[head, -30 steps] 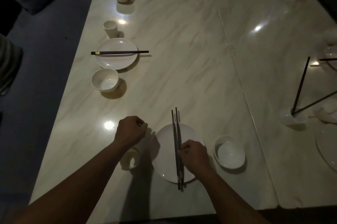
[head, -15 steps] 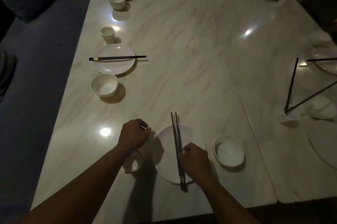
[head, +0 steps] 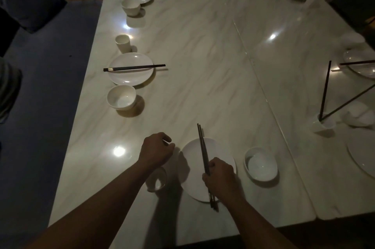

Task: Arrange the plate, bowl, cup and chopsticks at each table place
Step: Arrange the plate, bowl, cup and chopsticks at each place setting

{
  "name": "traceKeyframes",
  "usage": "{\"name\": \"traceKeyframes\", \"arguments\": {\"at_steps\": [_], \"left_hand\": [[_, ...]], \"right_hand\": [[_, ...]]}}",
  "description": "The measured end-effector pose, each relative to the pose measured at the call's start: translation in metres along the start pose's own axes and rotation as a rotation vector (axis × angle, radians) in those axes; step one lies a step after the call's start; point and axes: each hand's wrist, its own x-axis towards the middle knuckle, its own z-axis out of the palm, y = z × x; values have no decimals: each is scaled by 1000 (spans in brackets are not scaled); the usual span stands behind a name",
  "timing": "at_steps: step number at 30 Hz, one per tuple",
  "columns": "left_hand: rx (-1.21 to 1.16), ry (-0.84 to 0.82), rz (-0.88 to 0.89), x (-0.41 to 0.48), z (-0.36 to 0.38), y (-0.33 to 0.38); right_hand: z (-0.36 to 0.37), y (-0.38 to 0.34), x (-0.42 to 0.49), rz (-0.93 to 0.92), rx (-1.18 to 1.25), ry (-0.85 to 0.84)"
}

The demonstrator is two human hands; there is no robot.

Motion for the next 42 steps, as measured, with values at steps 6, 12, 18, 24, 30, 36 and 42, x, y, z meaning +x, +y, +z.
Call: {"name": "traceKeyframes", "arguments": {"at_steps": [6,12,18,24,30,36,42], "left_hand": [[43,-28,24,-2,2,1],[79,-57,27,-4,2,-2],[69,-59,31,-4,0,-6],[64,-69,26,-5,-2,-6],[64,-71,29,-6,-3,-5],[72,-62,39,-6,-3,-2],[64,-67,49,-5,-1,6]], "right_hand": [[1,-1,1,33,9,12],[2,-1,1,54,4,24],[2,-1,-2,77,9,17],[2,-2,-5,80,-9,18],[4,-2,-5,78,-1,24],[4,0,-4,68,0,25],[0,2,-5,35,18,69]]}}
